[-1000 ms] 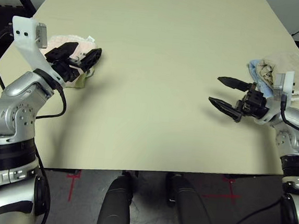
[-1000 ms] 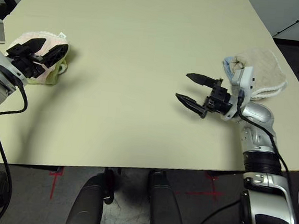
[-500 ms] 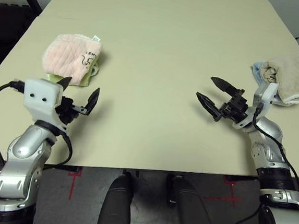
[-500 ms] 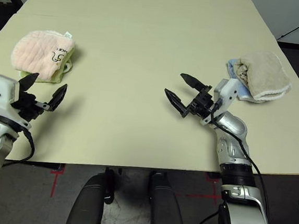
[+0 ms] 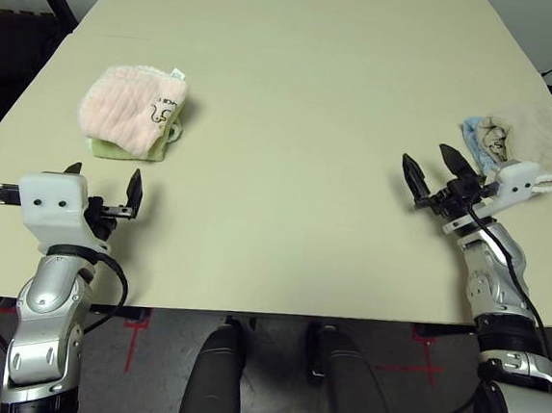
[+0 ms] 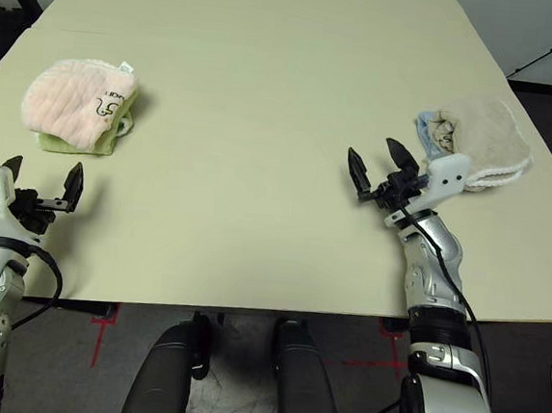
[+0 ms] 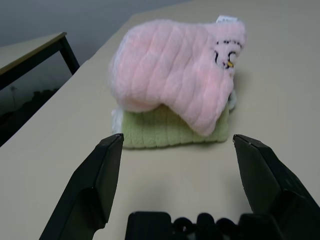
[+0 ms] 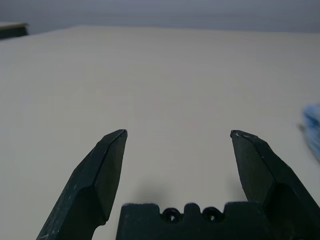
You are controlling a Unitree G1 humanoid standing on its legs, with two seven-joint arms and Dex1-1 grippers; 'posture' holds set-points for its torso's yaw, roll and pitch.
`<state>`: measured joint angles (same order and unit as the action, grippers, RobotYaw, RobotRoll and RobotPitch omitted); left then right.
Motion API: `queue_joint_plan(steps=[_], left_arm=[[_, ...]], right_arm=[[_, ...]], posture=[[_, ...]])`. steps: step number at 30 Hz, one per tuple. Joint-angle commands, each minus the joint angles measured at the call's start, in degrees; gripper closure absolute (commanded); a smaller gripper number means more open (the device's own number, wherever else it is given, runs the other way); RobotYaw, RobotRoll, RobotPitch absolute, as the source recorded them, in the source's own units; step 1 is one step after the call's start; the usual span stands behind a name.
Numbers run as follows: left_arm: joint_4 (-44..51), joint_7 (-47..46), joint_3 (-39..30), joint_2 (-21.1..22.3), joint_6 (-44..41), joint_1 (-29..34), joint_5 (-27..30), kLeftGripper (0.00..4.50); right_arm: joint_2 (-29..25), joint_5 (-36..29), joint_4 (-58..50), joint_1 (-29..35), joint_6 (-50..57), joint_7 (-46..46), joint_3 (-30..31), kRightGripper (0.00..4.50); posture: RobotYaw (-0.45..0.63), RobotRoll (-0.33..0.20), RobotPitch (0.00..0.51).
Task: Fold the towel and set it aside.
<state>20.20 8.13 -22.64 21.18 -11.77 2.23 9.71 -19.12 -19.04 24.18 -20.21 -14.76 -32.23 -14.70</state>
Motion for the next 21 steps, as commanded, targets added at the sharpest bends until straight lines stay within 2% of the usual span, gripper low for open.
queue_joint_plan(steps=[1, 9, 21], left_arm=[[-1.4, 1.8, 0.3, 0.9, -0.4, -1.8, 1.6, 0.06], [-4.7, 2.8, -0.5, 1.6, -1.2, -4.5, 3.0, 0.06], [-5.2, 3.3, -0.8, 2.3, -2.1, -5.5, 4.0, 0.06]], right_arm=[[-0.3, -0.2, -2.4, 2.1, -0.4, 1.8, -1.5, 0.00], [-0.1, 0.0, -5.4, 5.6, -0.8, 5.5, -3.1, 0.00], [-0.6, 0.3, -4.8, 5.6, -1.3, 6.9, -2.8, 0.00]], posture=[[-0.11, 0.000, 0.187], [-0.14, 0.000, 0.193], [-0.14, 0.000, 0.201]])
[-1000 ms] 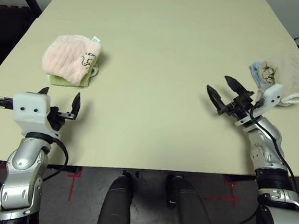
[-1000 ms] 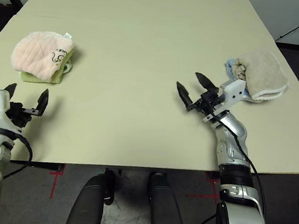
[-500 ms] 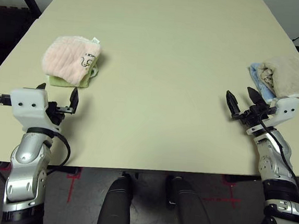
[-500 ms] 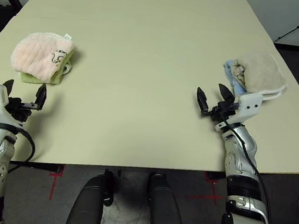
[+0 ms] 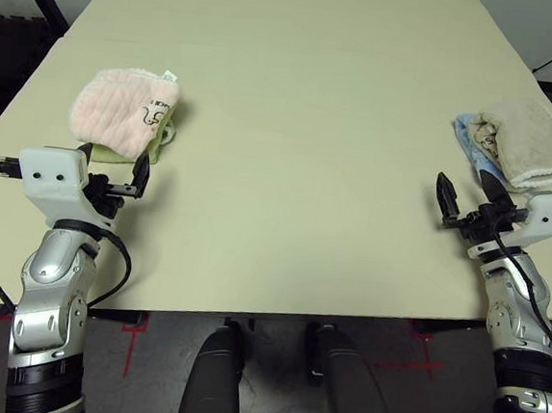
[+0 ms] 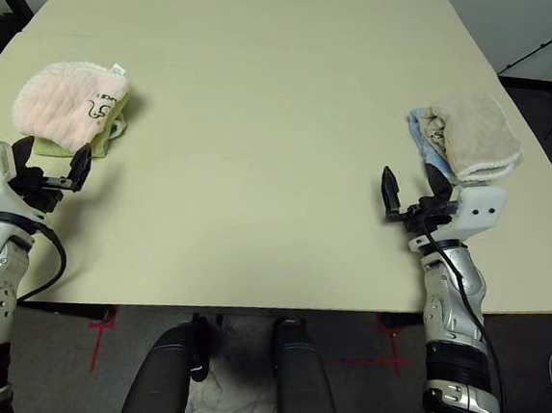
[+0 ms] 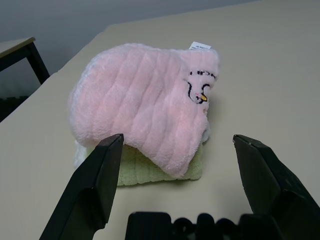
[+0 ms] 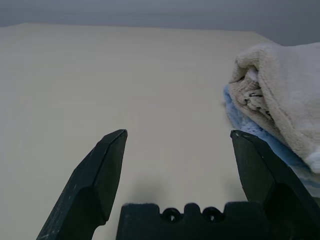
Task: Fold the towel and set it aside.
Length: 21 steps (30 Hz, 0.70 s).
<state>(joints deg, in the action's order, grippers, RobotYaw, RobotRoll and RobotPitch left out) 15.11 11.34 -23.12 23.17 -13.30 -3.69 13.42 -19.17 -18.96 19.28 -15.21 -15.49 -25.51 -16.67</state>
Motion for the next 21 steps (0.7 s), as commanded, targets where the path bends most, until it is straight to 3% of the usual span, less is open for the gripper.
queue_joint_plan(steps=[1, 21], left_arm=[[0.0, 0.1, -0.3, 0.3, -0.5, 0.5, 0.3, 0.06], [0.6, -0.2, 0.1, -0.3, -0.4, 0.6, 0.3, 0.06]], right_arm=[[-0.6, 0.1, 0.0, 0.7, -0.5, 0.2, -0.9, 0.00], [-0.7, 0.1, 0.2, 0.7, -0.2, -0.5, -0.4, 0.00]], posture=[[-0.14, 0.000, 0.201], [-0.14, 0.000, 0.205]])
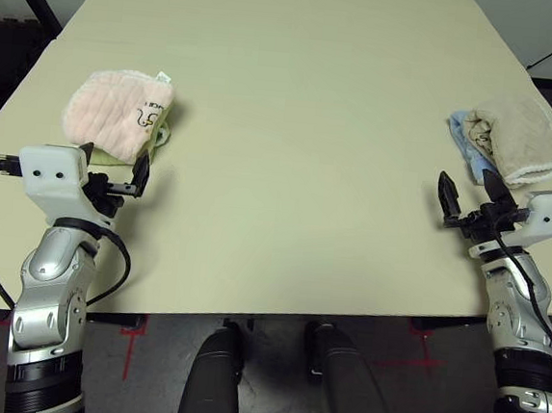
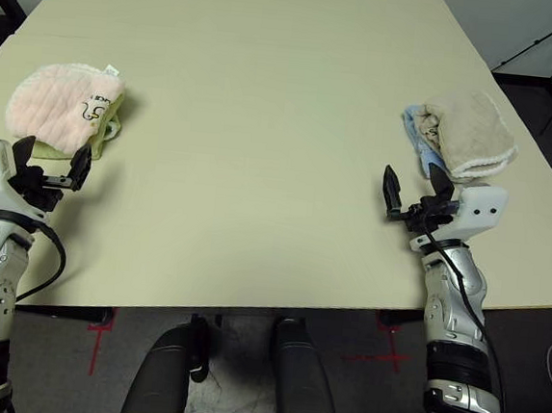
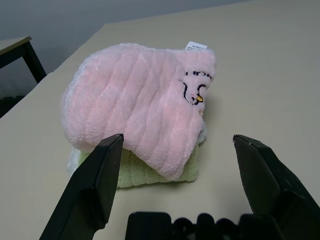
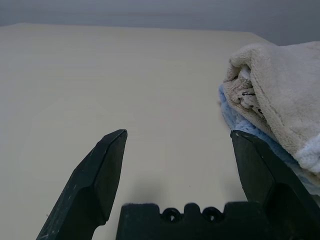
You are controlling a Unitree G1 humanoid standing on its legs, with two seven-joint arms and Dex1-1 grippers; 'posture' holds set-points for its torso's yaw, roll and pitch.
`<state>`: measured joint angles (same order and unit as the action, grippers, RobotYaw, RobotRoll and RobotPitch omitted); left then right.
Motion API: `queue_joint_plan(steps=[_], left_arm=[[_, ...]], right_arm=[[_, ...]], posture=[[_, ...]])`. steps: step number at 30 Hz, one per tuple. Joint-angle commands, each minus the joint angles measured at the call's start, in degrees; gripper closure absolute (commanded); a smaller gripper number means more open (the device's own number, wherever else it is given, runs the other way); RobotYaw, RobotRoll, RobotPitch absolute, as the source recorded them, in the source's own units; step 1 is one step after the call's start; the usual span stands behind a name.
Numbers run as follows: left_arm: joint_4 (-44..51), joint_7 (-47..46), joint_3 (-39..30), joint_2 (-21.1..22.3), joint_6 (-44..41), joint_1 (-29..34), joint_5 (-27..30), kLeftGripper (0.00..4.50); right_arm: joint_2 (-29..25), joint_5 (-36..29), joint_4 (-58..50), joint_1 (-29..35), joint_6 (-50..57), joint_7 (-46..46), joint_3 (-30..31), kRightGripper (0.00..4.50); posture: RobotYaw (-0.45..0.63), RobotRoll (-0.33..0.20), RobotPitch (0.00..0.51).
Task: Fold the towel and set it aside.
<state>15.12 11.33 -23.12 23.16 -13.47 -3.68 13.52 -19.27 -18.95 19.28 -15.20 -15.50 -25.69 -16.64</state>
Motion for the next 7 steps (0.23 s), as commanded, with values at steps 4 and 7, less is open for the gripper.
queue_joint_plan(steps=[4, 7], left_arm=[[0.4, -0.3, 0.0, -0.3, 0.7, 0.5, -0.3, 0.06], [0.4, -0.4, 0.2, -0.3, 0.8, 0.5, -0.4, 0.06]], right_arm=[[-0.5, 0.2, 0.5, 0.3, -0.3, -0.3, -0.4, 0.00], [-0.6, 0.2, 0.8, 0.2, -0.4, -0.4, -0.5, 0.00]], posture=[[-0.14, 0.000, 0.205], [-0.13, 0.000, 0.203]])
